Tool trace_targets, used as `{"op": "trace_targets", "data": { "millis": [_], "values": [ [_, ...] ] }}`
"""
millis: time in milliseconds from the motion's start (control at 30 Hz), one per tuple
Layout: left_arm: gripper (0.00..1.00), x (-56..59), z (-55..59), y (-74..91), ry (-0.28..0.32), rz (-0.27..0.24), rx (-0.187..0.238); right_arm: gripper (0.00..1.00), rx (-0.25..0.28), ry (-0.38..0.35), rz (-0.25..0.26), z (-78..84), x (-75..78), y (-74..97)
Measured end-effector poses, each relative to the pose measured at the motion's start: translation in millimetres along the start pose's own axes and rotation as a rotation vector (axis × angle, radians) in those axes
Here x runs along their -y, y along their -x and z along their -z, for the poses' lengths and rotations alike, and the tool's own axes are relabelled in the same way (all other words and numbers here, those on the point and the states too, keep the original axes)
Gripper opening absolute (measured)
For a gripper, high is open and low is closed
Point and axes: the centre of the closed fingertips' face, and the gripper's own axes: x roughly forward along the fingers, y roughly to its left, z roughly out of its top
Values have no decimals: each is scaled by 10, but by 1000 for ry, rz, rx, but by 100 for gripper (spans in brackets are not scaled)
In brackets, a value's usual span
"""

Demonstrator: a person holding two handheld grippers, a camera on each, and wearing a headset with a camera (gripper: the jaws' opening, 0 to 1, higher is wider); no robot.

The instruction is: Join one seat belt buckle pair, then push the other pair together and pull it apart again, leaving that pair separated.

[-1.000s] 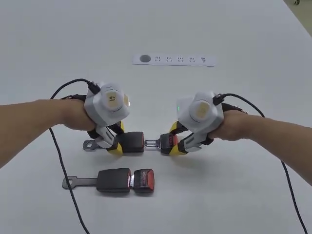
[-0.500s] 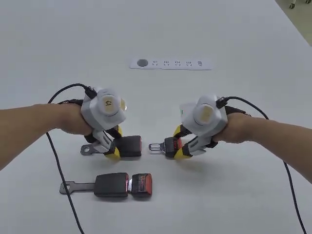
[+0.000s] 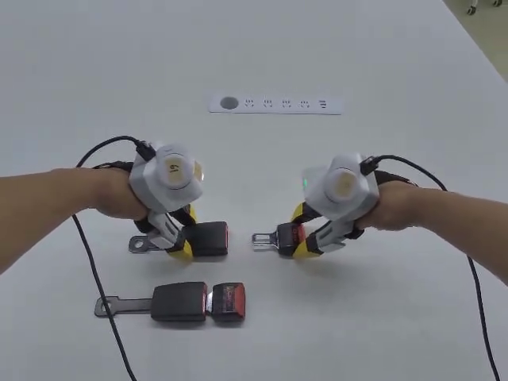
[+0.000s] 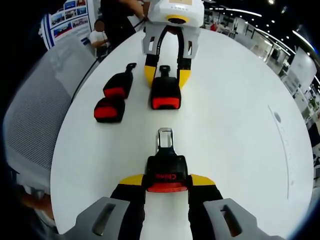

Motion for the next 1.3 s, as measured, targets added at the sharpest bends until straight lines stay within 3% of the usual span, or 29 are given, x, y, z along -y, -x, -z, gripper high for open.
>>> {"op": "trace_targets", "data": {
  "millis": [567, 900, 1000, 1300],
  "values": [
    [32, -46, 51, -30, -14, -7, -1, 29, -29, -11, 5, 182, 4, 87],
    [33, -8, 26, -16, -17, -19, 2, 31, -33, -13, 14, 166, 0, 105],
    [35, 5, 16, -12, -15, -18, 1, 33, -14, -21, 16, 119, 13, 143],
    [42, -56, -51, 34, -5, -48, 24, 41, -23, -16, 20, 126, 13, 211]
  ]
}}
